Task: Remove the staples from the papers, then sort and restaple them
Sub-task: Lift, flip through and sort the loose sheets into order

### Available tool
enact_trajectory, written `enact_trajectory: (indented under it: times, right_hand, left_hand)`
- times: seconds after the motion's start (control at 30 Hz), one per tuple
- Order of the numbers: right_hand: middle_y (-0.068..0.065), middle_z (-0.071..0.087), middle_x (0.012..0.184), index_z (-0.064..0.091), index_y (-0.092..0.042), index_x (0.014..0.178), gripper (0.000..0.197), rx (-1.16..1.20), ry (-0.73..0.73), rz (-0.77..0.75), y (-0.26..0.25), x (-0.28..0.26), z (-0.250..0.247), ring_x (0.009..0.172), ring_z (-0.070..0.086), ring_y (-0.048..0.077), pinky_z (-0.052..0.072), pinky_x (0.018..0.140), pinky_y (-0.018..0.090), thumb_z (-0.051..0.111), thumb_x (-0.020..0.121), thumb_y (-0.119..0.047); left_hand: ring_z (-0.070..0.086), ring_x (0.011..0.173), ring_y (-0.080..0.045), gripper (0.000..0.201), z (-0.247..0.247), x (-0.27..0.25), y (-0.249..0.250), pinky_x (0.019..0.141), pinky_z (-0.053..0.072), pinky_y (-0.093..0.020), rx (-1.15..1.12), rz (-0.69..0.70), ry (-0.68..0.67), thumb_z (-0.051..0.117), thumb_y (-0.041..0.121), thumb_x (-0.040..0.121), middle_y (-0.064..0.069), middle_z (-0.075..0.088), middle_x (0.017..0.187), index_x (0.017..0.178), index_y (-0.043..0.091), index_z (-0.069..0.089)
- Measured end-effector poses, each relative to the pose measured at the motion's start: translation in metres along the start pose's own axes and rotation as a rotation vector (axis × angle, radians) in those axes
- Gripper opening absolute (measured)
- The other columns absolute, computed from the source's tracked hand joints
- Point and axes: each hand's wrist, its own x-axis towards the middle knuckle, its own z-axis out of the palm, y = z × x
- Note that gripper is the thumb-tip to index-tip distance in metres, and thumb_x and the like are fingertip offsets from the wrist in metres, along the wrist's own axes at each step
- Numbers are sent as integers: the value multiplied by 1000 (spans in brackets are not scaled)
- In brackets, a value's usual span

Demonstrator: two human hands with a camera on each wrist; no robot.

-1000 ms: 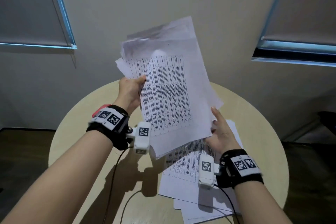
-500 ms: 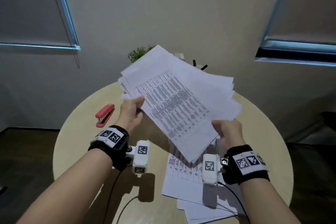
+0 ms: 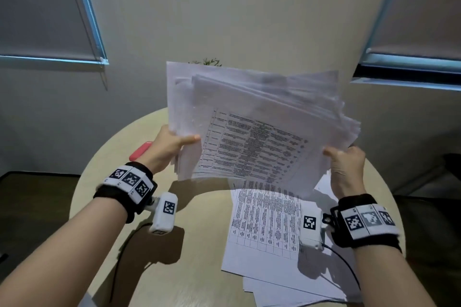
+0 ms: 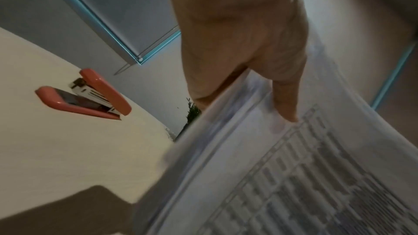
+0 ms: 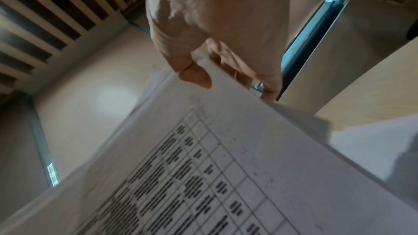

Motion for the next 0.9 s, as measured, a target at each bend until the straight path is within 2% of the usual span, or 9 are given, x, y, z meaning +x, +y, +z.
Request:
enact_trajectory:
  times: [0.07,0.13,0.2,0.27,0.4,0.53,0.63,0.8,0.9]
  right_hand:
    - [-1,59,75,60,-4,89,32,-43,0,13,8,1,-2,54,56,-7,47,58,17,48,77,23]
    - [5,62,86,59,-1,104,38,-98,-40,59,19,0,-1,70,61,6,51,60,18,47,77,23]
    - [11,63,92,59,-1,102,32,-178,-72,102,29,-5,3,80,61,21,52,62,24,50,78,19]
    - [12,65,91,60,-1,97,27,-215,-89,116,32,-10,7,81,62,28,52,63,28,49,80,16]
    - [4,66,86,61,-5,96,23,-190,-108,47,18,-3,12,72,63,16,50,56,21,52,84,12]
    - [2,61,81,58,-7,93,28,-96,-59,7,9,7,7,66,57,8,48,52,13,50,81,16]
    - [1,60,80,55,-10,97,34,-101,-50,46,13,1,5,60,57,1,47,51,13,46,80,19]
    - [12,66,89,61,-2,98,23,-208,-126,113,24,-13,11,72,63,21,54,65,33,50,82,10]
    - [9,69,92,64,-4,98,21,-151,-110,61,10,-5,12,76,65,21,56,68,33,55,83,8]
  left_hand:
    - [68,100,-25,49,-6,-5,-3,82,58,-41,-45,6,-91,80,9,70,-11,71,110,116,4,63]
    - [68,102,-20,51,-6,-9,-9,84,57,-39,-52,-1,-147,82,13,69,-7,71,111,116,12,63]
    - [68,100,-17,40,2,-13,-15,85,56,-40,-30,-6,-140,76,12,75,-4,71,109,112,18,64]
    - [68,100,-20,32,10,-14,-19,87,55,-43,-4,6,-101,70,12,82,-5,71,109,112,15,64]
    - [68,98,-24,24,10,-11,-6,83,55,-41,0,63,-59,68,13,85,-8,72,105,108,11,65]
    - [72,86,-20,33,2,-9,9,74,58,-35,-156,112,-33,74,15,74,-5,75,94,104,5,67]
    - [71,91,-23,37,1,-11,2,77,58,-37,-168,99,-53,75,14,74,-10,73,101,109,8,65]
    - [70,89,-19,18,9,-17,-7,78,56,-39,-70,77,-30,68,13,84,-9,72,99,101,16,65]
    - [71,84,-19,16,7,-13,11,74,58,-36,-87,137,-15,68,11,84,-6,73,94,100,13,67]
